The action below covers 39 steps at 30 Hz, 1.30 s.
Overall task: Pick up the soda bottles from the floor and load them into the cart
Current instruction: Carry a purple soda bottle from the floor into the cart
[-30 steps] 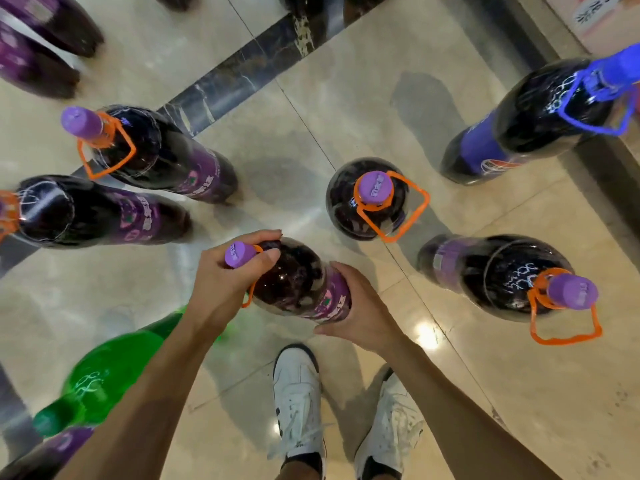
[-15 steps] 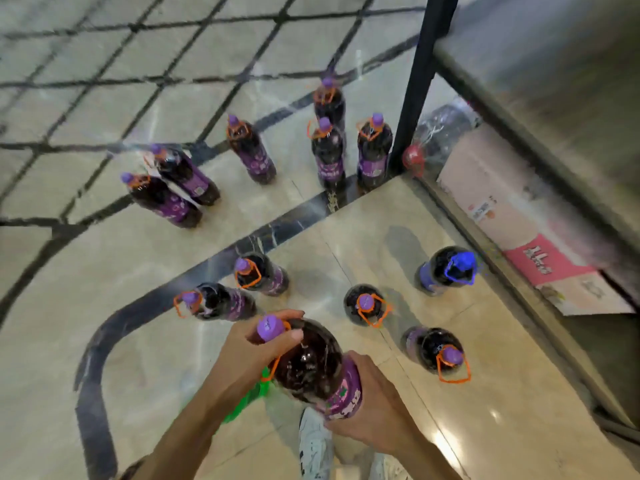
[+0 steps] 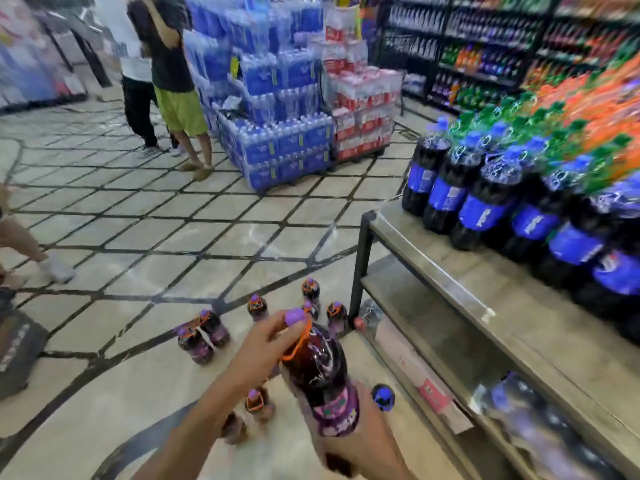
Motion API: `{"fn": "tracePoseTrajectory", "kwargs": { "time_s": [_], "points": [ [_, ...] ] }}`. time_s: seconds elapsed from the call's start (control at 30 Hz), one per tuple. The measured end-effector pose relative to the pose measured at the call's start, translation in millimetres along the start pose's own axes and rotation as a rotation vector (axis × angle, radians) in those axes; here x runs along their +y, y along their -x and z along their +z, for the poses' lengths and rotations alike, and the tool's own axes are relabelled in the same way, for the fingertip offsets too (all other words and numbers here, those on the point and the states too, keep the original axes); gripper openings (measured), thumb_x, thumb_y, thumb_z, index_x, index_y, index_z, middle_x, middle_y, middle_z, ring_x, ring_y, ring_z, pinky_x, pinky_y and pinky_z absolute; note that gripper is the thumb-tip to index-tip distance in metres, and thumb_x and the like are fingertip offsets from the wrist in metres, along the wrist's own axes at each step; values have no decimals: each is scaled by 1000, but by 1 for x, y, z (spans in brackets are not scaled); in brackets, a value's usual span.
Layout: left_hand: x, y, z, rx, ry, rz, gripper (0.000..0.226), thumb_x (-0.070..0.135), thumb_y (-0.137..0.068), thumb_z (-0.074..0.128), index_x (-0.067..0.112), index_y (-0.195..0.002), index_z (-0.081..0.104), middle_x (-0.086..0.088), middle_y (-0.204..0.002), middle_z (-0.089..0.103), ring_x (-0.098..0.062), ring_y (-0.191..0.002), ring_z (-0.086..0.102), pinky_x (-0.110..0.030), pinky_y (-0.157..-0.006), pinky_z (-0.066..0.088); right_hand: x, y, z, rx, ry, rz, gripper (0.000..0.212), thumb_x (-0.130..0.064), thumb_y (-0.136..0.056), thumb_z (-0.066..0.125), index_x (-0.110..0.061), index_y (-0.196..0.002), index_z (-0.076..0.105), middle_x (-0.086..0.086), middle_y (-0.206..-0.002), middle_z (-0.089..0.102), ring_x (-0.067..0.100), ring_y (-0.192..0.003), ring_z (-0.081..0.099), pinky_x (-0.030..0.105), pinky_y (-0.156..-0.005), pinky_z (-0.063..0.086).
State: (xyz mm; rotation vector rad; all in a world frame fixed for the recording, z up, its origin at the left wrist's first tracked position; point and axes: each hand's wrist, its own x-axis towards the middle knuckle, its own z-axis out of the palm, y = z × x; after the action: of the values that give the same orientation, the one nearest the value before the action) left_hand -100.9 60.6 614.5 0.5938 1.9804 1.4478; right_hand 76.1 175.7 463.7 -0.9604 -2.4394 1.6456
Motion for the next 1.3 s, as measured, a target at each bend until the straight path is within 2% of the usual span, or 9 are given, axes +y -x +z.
{"fn": "tracePoseTrajectory", "kwargs": {
  "time_s": [0.07, 0.13, 0.27, 0.4, 0.5, 0.83, 1.0, 1.13, 1.3],
  "points": [
    [51, 1, 4, 5, 15, 80, 19, 34, -96, 69, 20, -107, 75, 3, -96, 77, -6, -91, 69, -14, -78, 51, -34, 18, -25, 33, -57, -96, 75, -43, -62, 96, -39, -128, 59, -22, -114, 72, -5, -98, 70, 23, -85, 57],
    [89, 0, 10, 25, -9, 174, 26, 51, -85, 74, 28, -97, 78, 4, -95, 79, -3, -89, 69, -20, -82, 52, -63, 23, -55, 122, -87, -108, 66, -28, -64, 98, -37, -119, 63, -22, -110, 74, -4, -98, 70, 22, -85, 56],
    [139, 1, 27, 1, -43, 295, 42, 61, -81, 67, 25, -99, 78, -13, -104, 77, -16, -91, 68, -46, -95, 53, -83, 36, -84, 203, -118, -137, 87, -46, -53, 99, -43, -127, 54, -19, -120, 68, -4, -108, 66, 28, -91, 55],
    [171, 0, 52, -35, 29, 378, 19, 31, -96, 67, 17, -102, 78, -5, -96, 79, -12, -87, 68, -26, -82, 53, -103, 50, -109, 288, -137, -136, 73, -32, -59, 99, -41, -117, 56, -26, -111, 69, -9, -100, 66, 18, -83, 52],
    [188, -1, 73, -79, 56, 436, 17, 27, -98, 65, 15, -105, 77, -6, -95, 79, -10, -85, 69, -20, -78, 52, -109, 67, -126, 329, -162, -127, 75, -38, -61, 98, -44, -117, 49, -25, -114, 68, -10, -103, 64, 25, -91, 55],
    [227, 4, 144, -504, 26, 572, 21, 32, -95, 70, 15, -102, 80, -7, -98, 79, -16, -91, 74, -28, -87, 55, -95, 126, -151, 654, -224, -15, 92, -48, -53, 96, -46, -127, 43, -17, -124, 66, 2, -112, 66, 40, -99, 57],
    [246, 24, 199, -752, 83, 585, 12, 23, -96, 69, 18, -95, 80, 4, -82, 76, -5, -78, 67, -15, -74, 51, -82, 178, -161, 870, -286, 46, 95, -48, -52, 98, -39, -131, 46, -18, -125, 65, -1, -112, 65, 36, -99, 57],
    [253, 55, 250, -898, 149, 567, 17, 24, -95, 68, 16, -106, 78, -1, -94, 79, -11, -89, 69, -23, -86, 53, -68, 232, -172, 1026, -334, 110, 90, -39, -57, 100, -39, -131, 47, -19, -124, 65, -3, -110, 65, 33, -99, 56],
    [264, 119, 316, -1104, 200, 559, 31, 34, -89, 71, 11, -108, 78, -11, -104, 78, -20, -95, 71, -34, -95, 53, -49, 309, -184, 1212, -314, 188, 95, -48, -53, 97, -43, -131, 44, -21, -124, 64, 0, -113, 64, 38, -102, 56]
  ]
}}
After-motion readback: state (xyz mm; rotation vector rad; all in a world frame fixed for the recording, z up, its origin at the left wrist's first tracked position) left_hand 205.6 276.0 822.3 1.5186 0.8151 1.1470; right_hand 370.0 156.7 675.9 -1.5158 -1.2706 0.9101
